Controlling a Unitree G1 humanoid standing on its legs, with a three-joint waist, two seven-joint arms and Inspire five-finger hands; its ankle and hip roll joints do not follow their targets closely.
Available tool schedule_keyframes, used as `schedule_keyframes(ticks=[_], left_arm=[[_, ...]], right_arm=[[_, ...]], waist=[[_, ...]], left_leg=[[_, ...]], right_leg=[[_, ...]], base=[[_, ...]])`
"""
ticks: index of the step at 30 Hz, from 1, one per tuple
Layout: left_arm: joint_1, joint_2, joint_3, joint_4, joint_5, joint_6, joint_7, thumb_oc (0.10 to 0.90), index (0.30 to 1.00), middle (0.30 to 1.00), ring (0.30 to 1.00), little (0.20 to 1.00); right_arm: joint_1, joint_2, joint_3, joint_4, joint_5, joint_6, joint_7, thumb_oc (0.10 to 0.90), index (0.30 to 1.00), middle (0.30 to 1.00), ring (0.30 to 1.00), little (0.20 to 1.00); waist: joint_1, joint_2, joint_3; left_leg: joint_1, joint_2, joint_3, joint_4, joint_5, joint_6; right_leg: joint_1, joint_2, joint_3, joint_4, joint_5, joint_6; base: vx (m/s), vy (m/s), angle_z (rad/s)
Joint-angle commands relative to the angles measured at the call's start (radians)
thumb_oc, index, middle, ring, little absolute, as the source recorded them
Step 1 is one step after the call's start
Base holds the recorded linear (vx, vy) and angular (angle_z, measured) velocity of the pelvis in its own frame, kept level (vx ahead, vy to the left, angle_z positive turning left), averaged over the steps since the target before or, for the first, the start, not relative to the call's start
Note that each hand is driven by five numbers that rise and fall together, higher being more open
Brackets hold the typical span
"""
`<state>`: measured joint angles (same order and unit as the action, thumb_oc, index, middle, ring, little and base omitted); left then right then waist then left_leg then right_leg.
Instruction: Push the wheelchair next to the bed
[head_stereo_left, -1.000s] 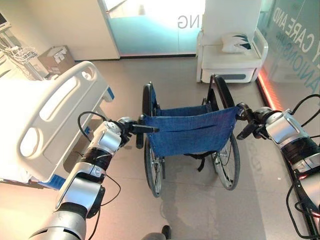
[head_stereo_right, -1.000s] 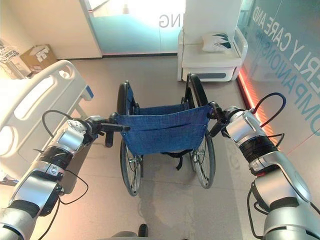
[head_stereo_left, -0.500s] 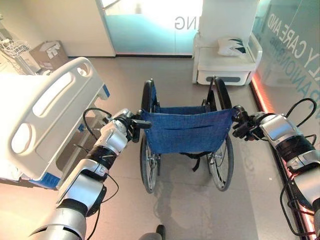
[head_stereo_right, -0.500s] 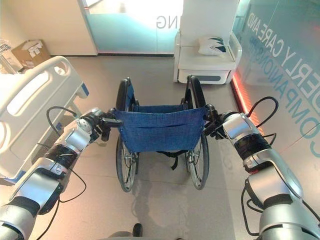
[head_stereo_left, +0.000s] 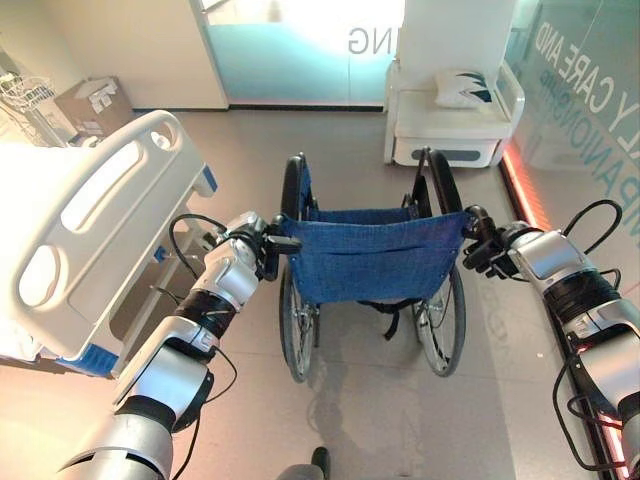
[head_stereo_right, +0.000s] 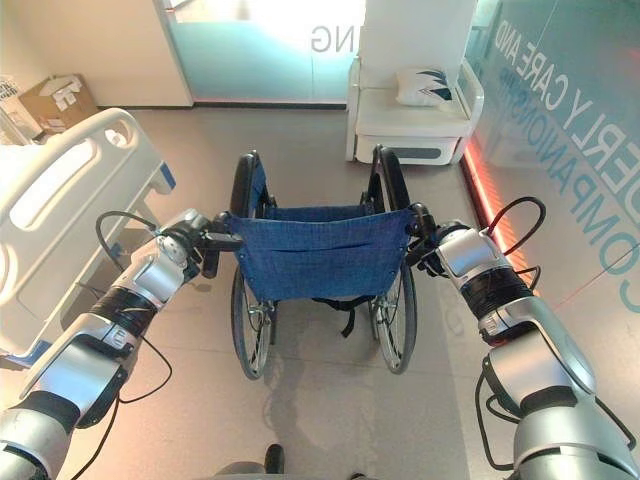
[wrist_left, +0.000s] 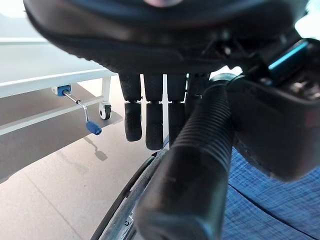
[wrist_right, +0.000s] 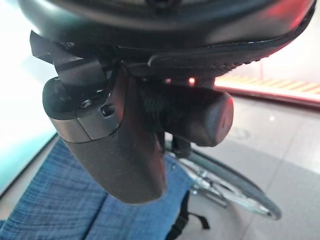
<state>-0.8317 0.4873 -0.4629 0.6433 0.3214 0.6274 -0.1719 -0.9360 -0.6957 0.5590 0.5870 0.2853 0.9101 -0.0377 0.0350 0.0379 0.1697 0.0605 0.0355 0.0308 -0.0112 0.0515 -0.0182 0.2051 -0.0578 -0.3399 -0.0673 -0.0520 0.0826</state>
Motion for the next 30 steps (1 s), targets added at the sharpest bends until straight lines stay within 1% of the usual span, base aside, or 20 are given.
schedule_keyframes(ticks=[1,5,6,7,9,10,12,13,17,18,20,22,23,24,26,28,29,30], left_arm=[[0.161,0.074,-0.058,0.095,0.057,0.027,0.012,0.400,0.300,0.300,0.300,0.300],[0.193,0.062,-0.044,0.065,0.016,0.004,0.061,0.400,0.300,0.300,0.300,0.300],[0.210,0.061,-0.036,0.050,-0.015,-0.020,0.094,0.400,0.300,0.300,0.300,0.300],[0.212,0.061,-0.035,0.048,-0.025,-0.026,0.101,0.400,0.300,0.300,0.300,0.300],[0.232,0.058,-0.022,0.023,-0.069,-0.060,0.138,0.400,0.300,0.300,0.300,0.300],[0.234,0.057,-0.021,0.020,-0.071,-0.063,0.142,0.400,0.300,0.300,0.300,0.300],[0.268,0.054,-0.007,-0.024,-0.109,-0.094,0.186,0.400,0.300,0.300,0.300,0.300],[0.271,0.054,-0.006,-0.028,-0.110,-0.097,0.188,0.400,0.300,0.300,0.300,0.300],[0.297,0.041,-0.009,-0.053,-0.124,-0.110,0.202,0.400,0.300,0.300,0.300,0.300],[0.299,0.039,-0.010,-0.054,-0.127,-0.113,0.206,0.400,0.300,0.300,0.300,0.300],[0.302,0.035,-0.017,-0.055,-0.133,-0.124,0.216,0.400,0.300,0.300,0.300,0.300],[0.301,0.036,-0.020,-0.062,-0.136,-0.129,0.221,0.400,0.300,0.300,0.300,0.300],[0.296,0.039,-0.022,-0.064,-0.137,-0.131,0.215,0.400,0.300,0.300,0.300,0.300],[0.296,0.040,-0.022,-0.065,-0.138,-0.131,0.214,0.400,0.300,0.300,0.300,0.300],[0.290,0.051,-0.020,-0.070,-0.120,-0.127,0.186,0.400,0.300,0.300,0.300,0.300],[0.285,0.058,-0.022,-0.069,-0.103,-0.123,0.169,0.400,0.300,0.300,0.300,0.300],[0.271,0.067,-0.035,-0.066,-0.069,-0.107,0.136,0.400,0.300,0.300,0.300,0.300],[0.271,0.067,-0.035,-0.066,-0.068,-0.107,0.135,0.400,0.300,0.300,0.300,0.300]], right_arm=[[-0.151,0.001,-0.047,-0.149,-0.053,-0.272,-0.105,0.400,0.300,0.300,0.300,0.300],[-0.131,-0.007,-0.066,-0.201,-0.105,-0.335,-0.125,0.400,0.300,0.300,0.300,0.300],[-0.122,-0.013,-0.073,-0.223,-0.128,-0.357,-0.135,0.400,0.300,0.300,0.300,0.300],[-0.120,-0.013,-0.075,-0.226,-0.133,-0.359,-0.135,0.400,0.300,0.300,0.300,0.300],[-0.105,-0.018,-0.084,-0.253,-0.163,-0.367,-0.137,0.400,0.300,0.300,0.300,0.300],[-0.103,-0.018,-0.086,-0.255,-0.164,-0.368,-0.137,0.400,0.300,0.300,0.300,0.300],[-0.060,-0.010,-0.114,-0.274,-0.122,-0.410,-0.201,0.400,0.300,0.300,0.300,0.300],[-0.055,-0.008,-0.117,-0.275,-0.116,-0.416,-0.209,0.400,0.300,0.300,0.300,0.300],[-0.005,0.022,-0.157,-0.269,-0.041,-0.463,-0.296,0.400,0.300,0.300,0.300,0.300],[-0.001,0.026,-0.161,-0.265,-0.035,-0.461,-0.300,0.400,0.300,0.300,0.300,0.300],[0.010,0.038,-0.170,-0.251,-0.025,-0.456,-0.289,0.400,0.300,0.300,0.300,0.300],[0.020,0.046,-0.172,-0.228,-0.049,-0.442,-0.247,0.400,0.300,0.300,0.300,0.300],[0.025,0.047,-0.164,-0.200,-0.068,-0.440,-0.206,0.400,0.300,0.300,0.300,0.300],[0.026,0.048,-0.162,-0.195,-0.074,-0.436,-0.194,0.400,0.300,0.300,0.300,0.300],[0.033,0.046,-0.147,-0.162,-0.090,-0.433,-0.148,0.400,0.300,0.300,0.300,0.300],[0.034,0.046,-0.142,-0.145,-0.099,-0.440,-0.137,0.400,0.300,0.300,0.300,0.300],[0.031,0.043,-0.132,-0.122,-0.120,-0.448,-0.123,0.400,0.300,0.300,0.300,0.300],[0.030,0.043,-0.132,-0.121,-0.120,-0.449,-0.122,0.400,0.300,0.300,0.300,0.300]], waist=[[0.071,-0.075,0.037],[0.067,-0.071,0.034],[0.065,-0.069,0.034],[0.065,-0.068,0.034],[0.062,-0.065,0.031],[0.062,-0.065,0.030],[0.060,-0.062,0.025],[0.060,-0.062,0.025],[0.057,-0.054,0.022],[0.056,-0.054,0.023],[0.055,-0.052,0.025],[0.054,-0.051,0.026],[0.054,-0.052,0.028],[0.055,-0.052,0.029],[0.060,-0.050,0.038],[0.063,-0.047,0.042],[0.064,-0.043,0.045],[0.065,-0.045,0.044]], left_leg=[[-0.006,-0.090,0.021,0.048,-0.077,0.055],[-0.004,-0.091,0.024,0.051,-0.080,0.057],[-0.002,-0.091,0.026,0.052,-0.082,0.057],[-0.002,-0.091,0.027,0.053,-0.083,0.057],[0.002,-0.092,0.030,0.052,-0.088,0.060],[0.003,-0.092,0.031,0.052,-0.088,0.060],[0.009,-0.094,0.035,0.052,-0.093,0.064],[0.009,-0.094,0.035,0.053,-0.094,0.064],[0.016,-0.096,0.039,0.063,-0.106,0.073],[0.016,-0.097,0.040,0.067,-0.109,0.074],[0.018,-0.098,0.043,0.074,-0.116,0.078],[0.018,-0.100,0.048,0.089,-0.127,0.085],[0.017,-0.102,0.052,0.102,-0.134,0.092],[0.016,-0.102,0.054,0.106,-0.137,0.094],[0.010,-0.101,0.054,0.124,-0.146,0.108],[0.003,-0.101,0.056,0.132,-0.150,0.119],[-0.008,-0.098,0.059,0.137,-0.150,0.130],[-0.010,-0.100,0.060,0.138,-0.151,0.131]], right_leg=[[-0.085,0.002,0.055,0.116,0.007,-0.029],[-0.086,0.000,0.059,0.117,0.007,-0.029],[-0.087,-0.001,0.059,0.119,0.007,-0.028],[-0.087,-0.002,0.060,0.120,0.007,-0.028],[-0.088,-0.002,0.064,0.120,0.007,-0.026],[-0.088,-0.002,0.064,0.120,0.007,-0.026],[-0.088,-0.004,0.070,0.121,0.009,-0.024],[-0.088,-0.004,0.070,0.122,0.009,-0.024],[-0.093,-0.011,0.077,0.139,0.005,-0.023],[-0.094,-0.013,0.078,0.143,0.004,-0.022],[-0.097,-0.017,0.081,0.156,0.000,-0.020],[-0.104,-0.026,0.083,0.180,-0.004,-0.015],[-0.112,-0.034,0.085,0.203,-0.009,-0.012],[-0.116,-0.036,0.086,0.212,-0.011,-0.011],[-0.135,-0.048,0.090,0.274,-0.027,-0.008],[-0.151,-0.055,0.092,0.333,-0.033,-0.003],[-0.180,-0.063,0.096,0.441,-0.020,0.007],[-0.184,-0.065,0.098,0.447,-0.023,0.008]], base=[[0.00,0.000,0.00],[0.01,0.028,-0.01],[0.02,0.044,-0.02],[0.02,0.044,-0.02],[0.02,0.039,-0.01],[0.03,0.054,0.00],[0.05,0.075,0.00],[0.05,0.071,-0.01],[0.05,0.087,-0.02],[0.08,0.122,-0.03],[0.07,0.095,-0.05],[0.09,0.109,-0.07],[0.10,0.110,-0.13],[0.12,0.132,-0.12],[0.10,0.116,-0.07],[0.08,0.092,-0.07],[0.06,0.073,-0.08],[0.16,0.121,-0.12]])
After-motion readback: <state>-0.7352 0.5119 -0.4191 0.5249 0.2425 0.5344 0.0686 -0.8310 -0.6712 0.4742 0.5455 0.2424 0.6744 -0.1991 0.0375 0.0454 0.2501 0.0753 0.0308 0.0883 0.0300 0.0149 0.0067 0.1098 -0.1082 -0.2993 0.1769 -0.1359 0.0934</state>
